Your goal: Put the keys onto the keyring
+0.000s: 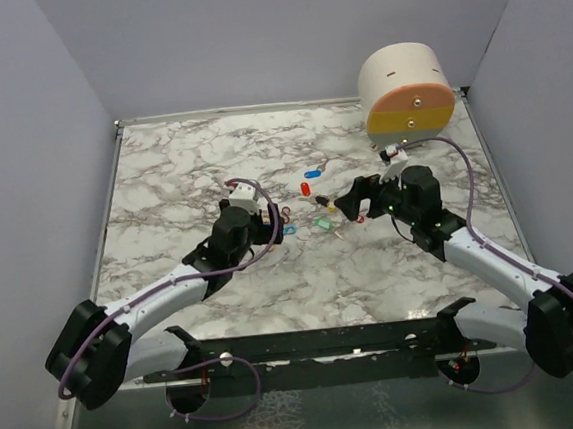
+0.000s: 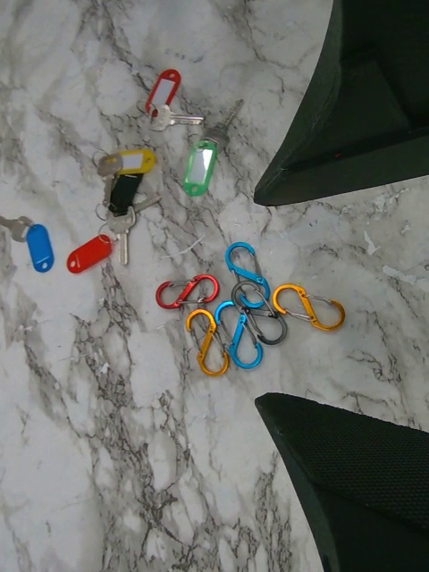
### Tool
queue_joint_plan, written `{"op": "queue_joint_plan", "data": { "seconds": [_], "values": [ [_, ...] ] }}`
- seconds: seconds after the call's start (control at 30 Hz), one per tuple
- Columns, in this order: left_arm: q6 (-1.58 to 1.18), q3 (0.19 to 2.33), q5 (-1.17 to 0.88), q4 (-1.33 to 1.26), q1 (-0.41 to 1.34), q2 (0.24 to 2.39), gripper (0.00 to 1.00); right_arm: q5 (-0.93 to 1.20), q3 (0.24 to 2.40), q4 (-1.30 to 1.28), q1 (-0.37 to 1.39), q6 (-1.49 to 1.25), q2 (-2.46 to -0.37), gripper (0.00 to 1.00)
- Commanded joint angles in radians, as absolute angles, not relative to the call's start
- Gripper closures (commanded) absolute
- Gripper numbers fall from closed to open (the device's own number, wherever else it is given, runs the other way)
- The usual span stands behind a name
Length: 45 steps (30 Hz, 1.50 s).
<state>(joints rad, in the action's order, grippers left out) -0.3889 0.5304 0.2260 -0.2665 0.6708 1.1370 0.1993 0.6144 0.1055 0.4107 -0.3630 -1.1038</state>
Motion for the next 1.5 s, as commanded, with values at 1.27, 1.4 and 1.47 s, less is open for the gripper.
{"op": "queue_joint_plan", "data": {
  "seconds": [1.27,1.4,1.47],
  "values": [
    [-0.35,0.714,0.508,-0.2,0.81,1.626,0.09,0.132,0.63,0.102,0.44,-0.353,-1.109,0.02],
    [-0.348,0.724,0.527,-0.184,0.81,1.647,0.08,0.13,0.63,0.101,0.44,-0.352,-1.109,0.02],
    [-0.347,0.734,0.537,-0.173,0.81,1.664,0.08,0.133,0.63,0.102,0.44,-0.353,-1.109,0.02]
  ]
}}
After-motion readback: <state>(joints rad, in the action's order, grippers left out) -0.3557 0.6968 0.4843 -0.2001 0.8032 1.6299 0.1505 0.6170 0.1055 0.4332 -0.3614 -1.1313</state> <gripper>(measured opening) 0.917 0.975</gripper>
